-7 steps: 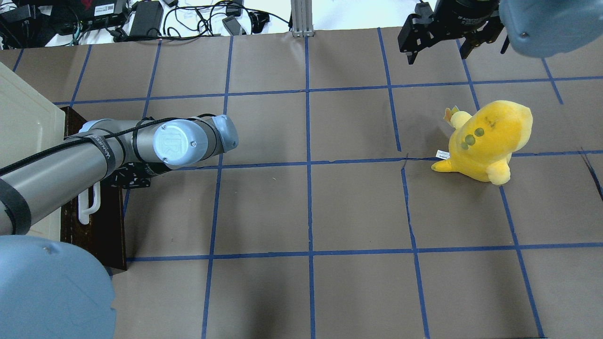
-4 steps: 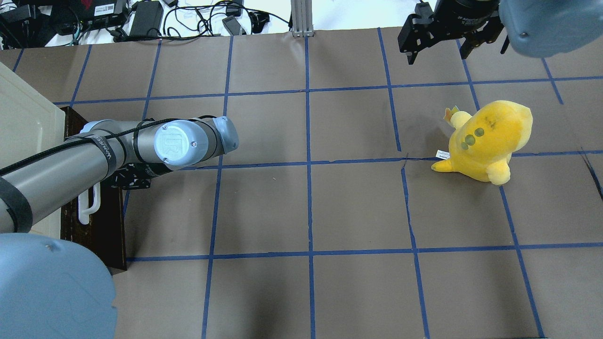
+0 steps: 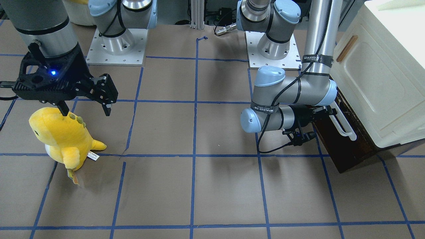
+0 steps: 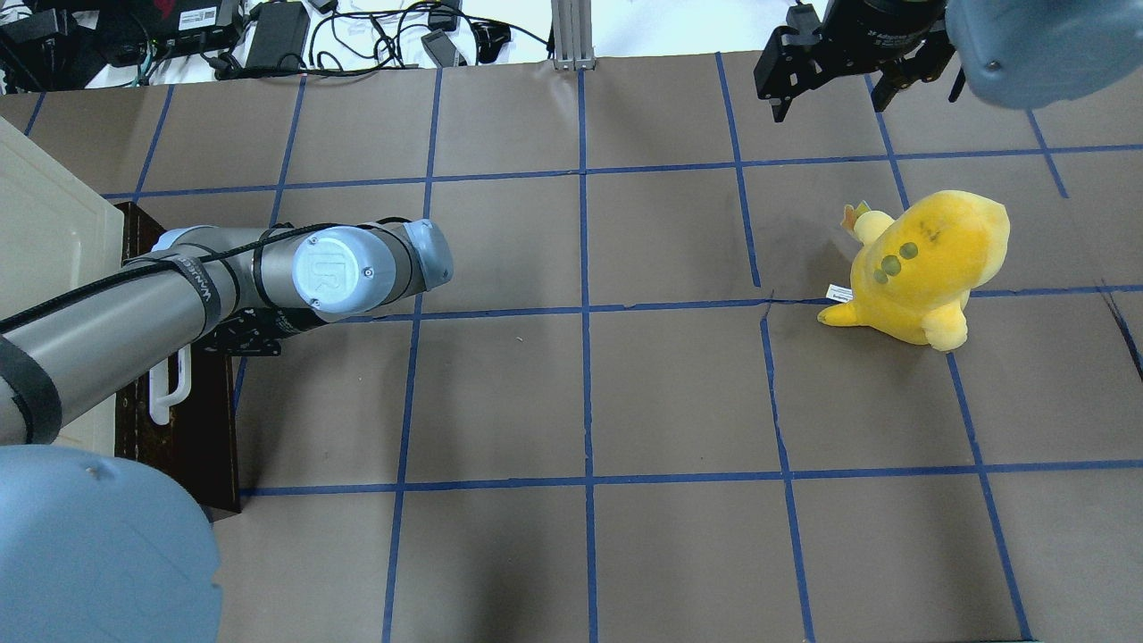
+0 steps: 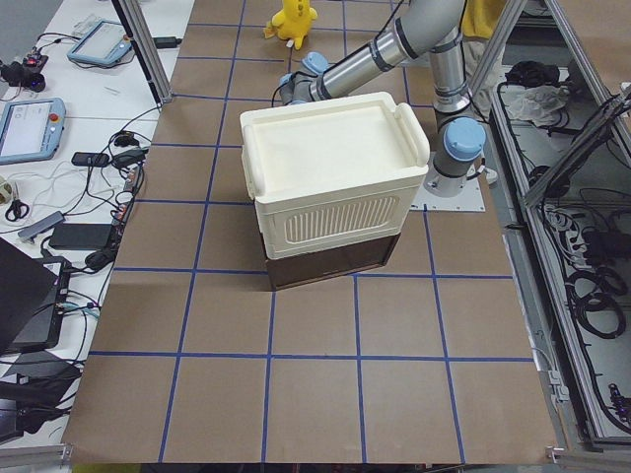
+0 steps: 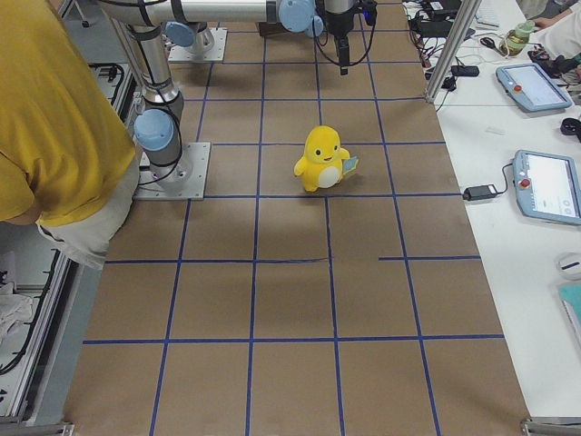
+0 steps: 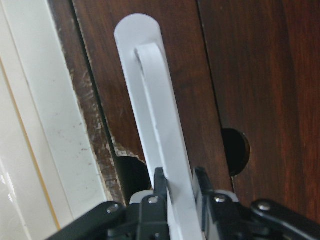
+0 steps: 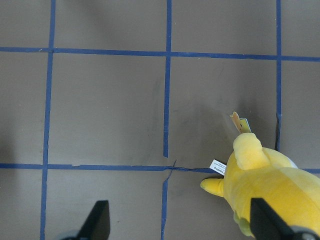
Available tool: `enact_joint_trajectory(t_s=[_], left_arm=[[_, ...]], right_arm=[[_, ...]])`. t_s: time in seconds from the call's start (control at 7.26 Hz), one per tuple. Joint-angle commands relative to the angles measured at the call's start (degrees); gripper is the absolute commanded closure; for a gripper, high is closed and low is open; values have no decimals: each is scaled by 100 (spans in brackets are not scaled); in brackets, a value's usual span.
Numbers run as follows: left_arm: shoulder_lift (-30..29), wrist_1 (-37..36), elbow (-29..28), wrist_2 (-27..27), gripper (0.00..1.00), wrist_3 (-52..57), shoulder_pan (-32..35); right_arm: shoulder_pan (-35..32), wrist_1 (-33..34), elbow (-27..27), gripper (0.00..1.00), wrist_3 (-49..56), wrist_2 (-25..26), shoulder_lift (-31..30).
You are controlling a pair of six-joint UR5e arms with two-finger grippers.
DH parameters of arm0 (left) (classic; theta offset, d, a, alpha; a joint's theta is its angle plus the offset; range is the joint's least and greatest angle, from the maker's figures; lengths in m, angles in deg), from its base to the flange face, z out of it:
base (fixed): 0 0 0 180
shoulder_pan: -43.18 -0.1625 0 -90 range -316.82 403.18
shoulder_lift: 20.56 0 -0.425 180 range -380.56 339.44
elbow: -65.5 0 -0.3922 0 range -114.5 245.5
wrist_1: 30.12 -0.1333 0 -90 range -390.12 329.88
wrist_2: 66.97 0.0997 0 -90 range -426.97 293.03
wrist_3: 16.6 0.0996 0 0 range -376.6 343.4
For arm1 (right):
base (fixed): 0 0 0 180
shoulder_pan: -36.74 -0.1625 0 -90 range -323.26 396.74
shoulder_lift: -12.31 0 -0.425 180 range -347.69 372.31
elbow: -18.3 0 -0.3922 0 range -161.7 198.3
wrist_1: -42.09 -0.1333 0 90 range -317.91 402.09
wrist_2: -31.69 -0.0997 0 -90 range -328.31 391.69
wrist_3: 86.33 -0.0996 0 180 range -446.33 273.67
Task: Pull drawer sideways
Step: 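Close the left gripper on the white bar handle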
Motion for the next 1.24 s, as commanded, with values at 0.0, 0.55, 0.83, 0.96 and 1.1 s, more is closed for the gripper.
enact_joint_trajectory(t_s=[0.0, 0.55, 0.83, 0.96, 1.1], left_arm=[[22, -9, -9, 0, 76, 4, 17], [14, -18, -18, 0, 76, -14, 69], [22, -9, -9, 0, 76, -5, 87], [5, -9, -9, 0, 77, -5, 96], [13, -9, 0, 0, 77, -5, 96]], right_arm=[[0, 1, 0, 0, 0, 0, 0], [0, 1, 0, 0, 0, 0, 0], [0, 1, 0, 0, 0, 0, 0], [0, 1, 0, 0, 0, 0, 0], [0, 1, 0, 0, 0, 0, 0]])
